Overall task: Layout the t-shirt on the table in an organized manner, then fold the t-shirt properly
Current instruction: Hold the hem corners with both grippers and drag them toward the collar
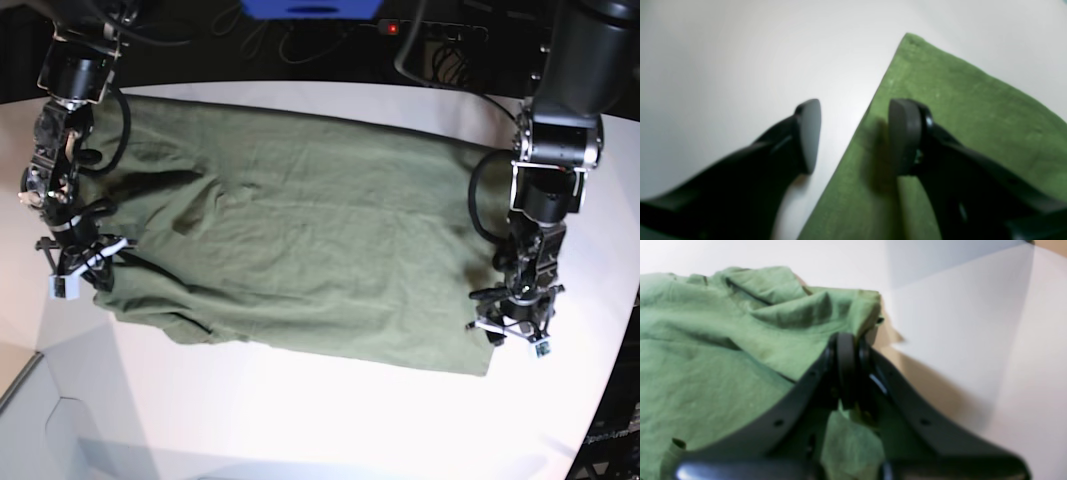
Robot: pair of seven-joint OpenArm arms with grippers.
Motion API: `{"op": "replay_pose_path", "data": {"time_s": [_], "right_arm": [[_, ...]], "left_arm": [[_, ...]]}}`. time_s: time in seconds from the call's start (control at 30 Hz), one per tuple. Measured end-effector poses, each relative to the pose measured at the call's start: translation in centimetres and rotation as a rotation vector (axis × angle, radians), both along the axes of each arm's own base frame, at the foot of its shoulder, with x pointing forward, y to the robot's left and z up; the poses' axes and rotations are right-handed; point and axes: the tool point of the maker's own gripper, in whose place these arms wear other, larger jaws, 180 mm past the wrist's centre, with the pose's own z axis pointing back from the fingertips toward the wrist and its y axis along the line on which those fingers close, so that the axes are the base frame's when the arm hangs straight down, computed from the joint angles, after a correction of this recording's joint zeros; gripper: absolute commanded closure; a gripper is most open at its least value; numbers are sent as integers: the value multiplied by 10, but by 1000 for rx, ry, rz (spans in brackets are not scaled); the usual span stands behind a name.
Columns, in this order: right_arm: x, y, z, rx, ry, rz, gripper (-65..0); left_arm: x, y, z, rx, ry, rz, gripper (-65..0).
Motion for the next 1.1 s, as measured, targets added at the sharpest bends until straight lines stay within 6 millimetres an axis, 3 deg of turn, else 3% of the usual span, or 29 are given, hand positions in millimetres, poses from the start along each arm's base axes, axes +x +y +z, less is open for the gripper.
{"op": "replay_pose_path", "data": {"time_s": [0.27, 0.47, 1.1], "right_arm": [[-6, 0, -6, -2, 16, 1, -5], [-5, 1, -4, 0, 11, 1, -5], [-5, 0, -5, -1, 12, 1, -5]], "left_arm": [[0, -2, -1, -2, 1, -1, -317], [2, -40, -10, 40, 32, -122, -317], [-12, -17, -20, 67, 43, -89, -317]]}}
